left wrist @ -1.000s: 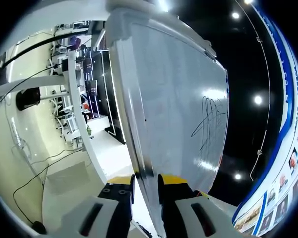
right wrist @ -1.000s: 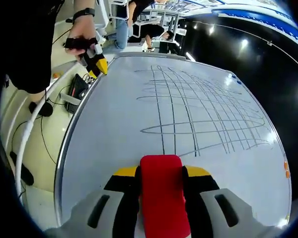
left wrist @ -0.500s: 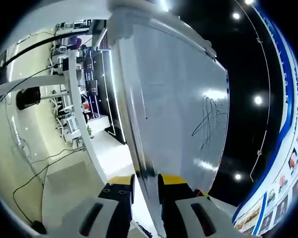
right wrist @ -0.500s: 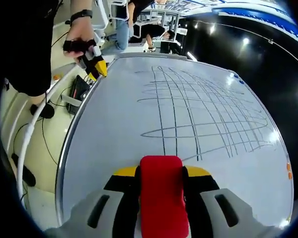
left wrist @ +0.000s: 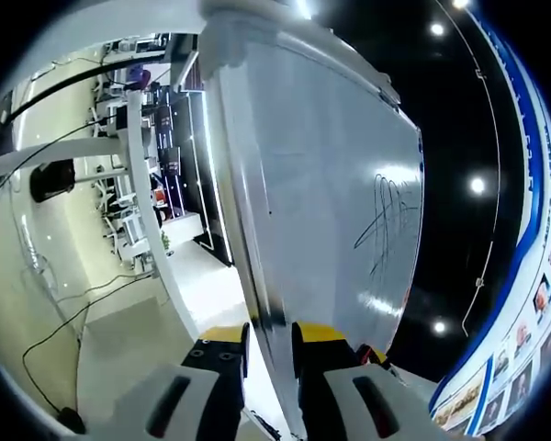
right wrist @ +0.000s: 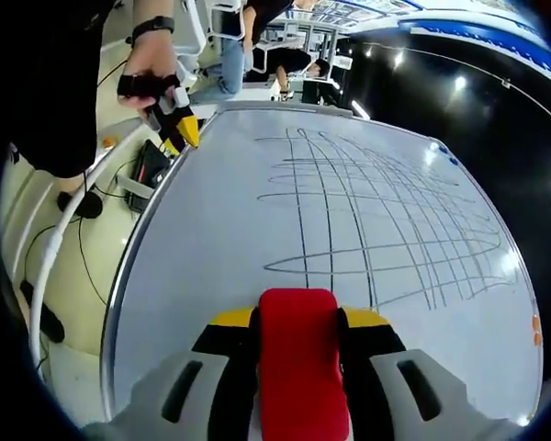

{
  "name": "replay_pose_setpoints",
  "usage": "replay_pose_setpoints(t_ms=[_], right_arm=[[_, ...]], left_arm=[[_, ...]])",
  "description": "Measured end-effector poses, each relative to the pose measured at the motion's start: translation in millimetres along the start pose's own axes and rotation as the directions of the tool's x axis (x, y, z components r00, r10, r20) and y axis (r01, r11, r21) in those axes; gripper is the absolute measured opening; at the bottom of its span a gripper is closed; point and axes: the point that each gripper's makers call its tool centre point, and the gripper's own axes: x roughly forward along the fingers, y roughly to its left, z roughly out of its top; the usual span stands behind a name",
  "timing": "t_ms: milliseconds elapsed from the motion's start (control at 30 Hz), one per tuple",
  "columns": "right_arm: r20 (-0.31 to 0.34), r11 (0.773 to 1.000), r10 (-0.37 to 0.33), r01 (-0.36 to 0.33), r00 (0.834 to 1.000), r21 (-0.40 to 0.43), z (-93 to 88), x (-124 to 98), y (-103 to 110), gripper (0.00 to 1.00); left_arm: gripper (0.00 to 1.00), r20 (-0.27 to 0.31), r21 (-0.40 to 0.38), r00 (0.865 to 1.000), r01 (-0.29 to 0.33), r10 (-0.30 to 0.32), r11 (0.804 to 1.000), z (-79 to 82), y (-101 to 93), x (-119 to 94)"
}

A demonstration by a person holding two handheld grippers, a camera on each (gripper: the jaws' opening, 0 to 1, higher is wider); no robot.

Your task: Wipe the writing off the whiteboard with the eraser

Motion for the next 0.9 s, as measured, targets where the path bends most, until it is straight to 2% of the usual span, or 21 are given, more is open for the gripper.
replay_pose_setpoints(t_ms=[467, 900], right_arm=[[0.014, 1.0, 0.008, -0.008, 1.0, -0.01, 8.3, 6.2, 1.3, 0.35], [0.048, 0.994, 0.077, -0.073, 0.996, -0.082, 8.7, 4.3, 0.1, 0.35]], left_arm=[[0.22, -0.002, 0.002, 1.0, 0.004, -0.004, 1.0, 0.6, 0.2, 0.3], [0.22, 0.005, -0.007, 1.0, 0.004, -0.004, 1.0, 3.6, 1.1, -0.7]])
